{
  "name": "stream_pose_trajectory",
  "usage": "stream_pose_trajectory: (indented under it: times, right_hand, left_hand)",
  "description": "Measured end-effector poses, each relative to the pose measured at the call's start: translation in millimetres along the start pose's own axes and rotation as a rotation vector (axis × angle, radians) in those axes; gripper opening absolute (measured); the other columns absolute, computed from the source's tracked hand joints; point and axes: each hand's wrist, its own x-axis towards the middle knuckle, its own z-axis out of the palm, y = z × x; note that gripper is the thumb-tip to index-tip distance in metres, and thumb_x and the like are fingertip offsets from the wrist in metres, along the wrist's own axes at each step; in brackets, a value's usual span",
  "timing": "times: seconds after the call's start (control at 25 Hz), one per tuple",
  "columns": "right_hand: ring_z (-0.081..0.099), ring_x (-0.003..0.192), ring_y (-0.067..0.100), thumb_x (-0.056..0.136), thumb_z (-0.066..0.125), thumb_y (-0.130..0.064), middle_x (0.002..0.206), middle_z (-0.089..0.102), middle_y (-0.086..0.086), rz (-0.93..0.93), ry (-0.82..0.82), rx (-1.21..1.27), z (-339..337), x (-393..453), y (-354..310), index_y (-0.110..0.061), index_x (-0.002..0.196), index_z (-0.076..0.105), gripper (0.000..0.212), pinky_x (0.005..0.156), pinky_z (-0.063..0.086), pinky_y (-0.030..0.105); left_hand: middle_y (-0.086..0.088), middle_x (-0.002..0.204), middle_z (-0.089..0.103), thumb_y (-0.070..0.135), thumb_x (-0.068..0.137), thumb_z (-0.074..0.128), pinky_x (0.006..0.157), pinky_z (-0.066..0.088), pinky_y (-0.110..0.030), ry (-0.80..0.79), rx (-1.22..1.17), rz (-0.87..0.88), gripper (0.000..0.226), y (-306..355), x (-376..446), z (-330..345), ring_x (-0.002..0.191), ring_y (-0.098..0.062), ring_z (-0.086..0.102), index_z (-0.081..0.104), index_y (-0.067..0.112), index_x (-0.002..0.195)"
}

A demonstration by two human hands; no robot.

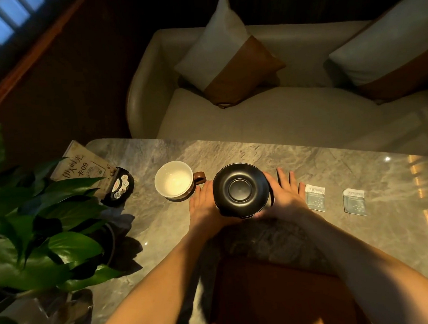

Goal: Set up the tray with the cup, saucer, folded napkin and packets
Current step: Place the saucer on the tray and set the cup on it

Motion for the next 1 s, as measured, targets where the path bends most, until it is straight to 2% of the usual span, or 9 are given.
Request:
stream_pose_trajectory:
  times: [0.28, 0.4, 0.48, 0.6, 0.64, 0.72, 0.8, 0.88, 1.0]
  right_hand:
    - [-0.020, 0.148, 0.036, 0.041, 0.079, -0.077, 0.166, -0.008, 0.004, -0.018, 0.038, 0.020, 3, -9, 2, -0.043, 0.152, 0.003, 0.139, 0.117, -0.010, 0.056]
    - [-0.021, 0.147, 0.037, 0.041, 0.084, -0.069, 0.166, -0.008, 0.004, -0.013, 0.035, 0.070, 1, -19, 1, -0.043, 0.152, 0.004, 0.139, 0.118, -0.011, 0.054]
    - [-0.022, 0.147, 0.037, 0.041, 0.087, -0.064, 0.165, -0.008, 0.004, -0.017, 0.035, 0.109, -2, -26, 0, -0.044, 0.152, 0.004, 0.140, 0.118, -0.009, 0.055]
    - [-0.022, 0.147, 0.039, 0.040, 0.088, -0.064, 0.165, -0.006, 0.007, -0.039, 0.049, 0.133, -4, -40, -1, -0.043, 0.152, 0.004, 0.141, 0.119, -0.006, 0.057]
    - [-0.022, 0.147, 0.039, 0.040, 0.087, -0.066, 0.165, -0.006, 0.008, -0.051, 0.056, 0.135, -4, -46, -2, -0.042, 0.152, 0.004, 0.141, 0.119, -0.007, 0.057]
    - [-0.022, 0.147, 0.039, 0.038, 0.083, -0.071, 0.165, -0.004, 0.008, -0.074, 0.084, 0.136, -2, -60, -3, -0.043, 0.151, 0.003, 0.142, 0.119, -0.007, 0.057]
    - [-0.023, 0.147, 0.036, 0.037, 0.081, -0.073, 0.166, -0.004, 0.003, -0.084, 0.109, 0.156, 0, -75, -4, -0.046, 0.150, 0.001, 0.141, 0.119, -0.006, 0.056]
    - [-0.024, 0.146, 0.034, 0.038, 0.083, -0.071, 0.166, -0.006, -0.003, -0.078, 0.115, 0.174, 0, -91, -6, -0.049, 0.149, -0.001, 0.140, 0.119, -0.006, 0.056]
    - [-0.026, 0.146, 0.034, 0.042, 0.085, -0.067, 0.166, -0.008, -0.002, -0.060, 0.123, 0.145, 0, -115, -10, -0.046, 0.150, 0.000, 0.140, 0.121, -0.004, 0.057]
  left_hand:
    - [0.027, 0.111, 0.038, 0.083, 0.035, 0.077, 0.103, 0.038, -0.052, -0.041, -0.052, -0.024, 0.110, 2, -4, -2, 0.118, -0.013, 0.040, 0.037, 0.043, 0.129]
    - [0.028, 0.109, 0.037, 0.083, 0.031, 0.077, 0.106, 0.037, -0.055, -0.047, -0.098, -0.033, 0.111, 5, -9, -5, 0.122, -0.016, 0.040, 0.034, 0.046, 0.126]
    - [0.028, 0.109, 0.037, 0.073, 0.029, 0.081, 0.107, 0.037, -0.055, -0.044, -0.119, -0.030, 0.111, 7, -12, -8, 0.121, -0.011, 0.039, 0.033, 0.047, 0.126]
    - [0.033, 0.108, 0.040, 0.065, 0.029, 0.085, 0.108, 0.036, -0.054, -0.029, -0.158, -0.021, 0.110, 10, -20, -13, 0.111, 0.005, 0.033, 0.034, 0.047, 0.126]
    - [0.036, 0.110, 0.040, 0.064, 0.031, 0.085, 0.110, 0.034, -0.054, -0.022, -0.182, -0.009, 0.110, 10, -24, -15, 0.110, 0.010, 0.030, 0.034, 0.047, 0.127]
    - [0.037, 0.122, 0.036, 0.064, 0.038, 0.087, 0.117, 0.025, -0.055, -0.025, -0.223, 0.036, 0.113, 10, -36, -20, 0.121, 0.013, 0.023, 0.030, 0.046, 0.134]
    - [0.027, 0.135, 0.036, 0.065, 0.044, 0.088, 0.121, 0.016, -0.052, -0.030, -0.231, 0.075, 0.117, 11, -48, -23, 0.138, 0.001, 0.020, 0.027, 0.043, 0.141]
    - [0.018, 0.145, 0.037, 0.065, 0.044, 0.086, 0.123, 0.012, -0.047, -0.032, -0.212, 0.081, 0.120, 14, -62, -26, 0.144, -0.007, 0.018, 0.024, 0.041, 0.144]
    - [0.013, 0.153, 0.032, 0.065, 0.045, 0.084, 0.123, 0.003, -0.042, -0.047, -0.201, 0.059, 0.124, 21, -83, -33, 0.137, 0.012, 0.003, 0.018, 0.042, 0.147]
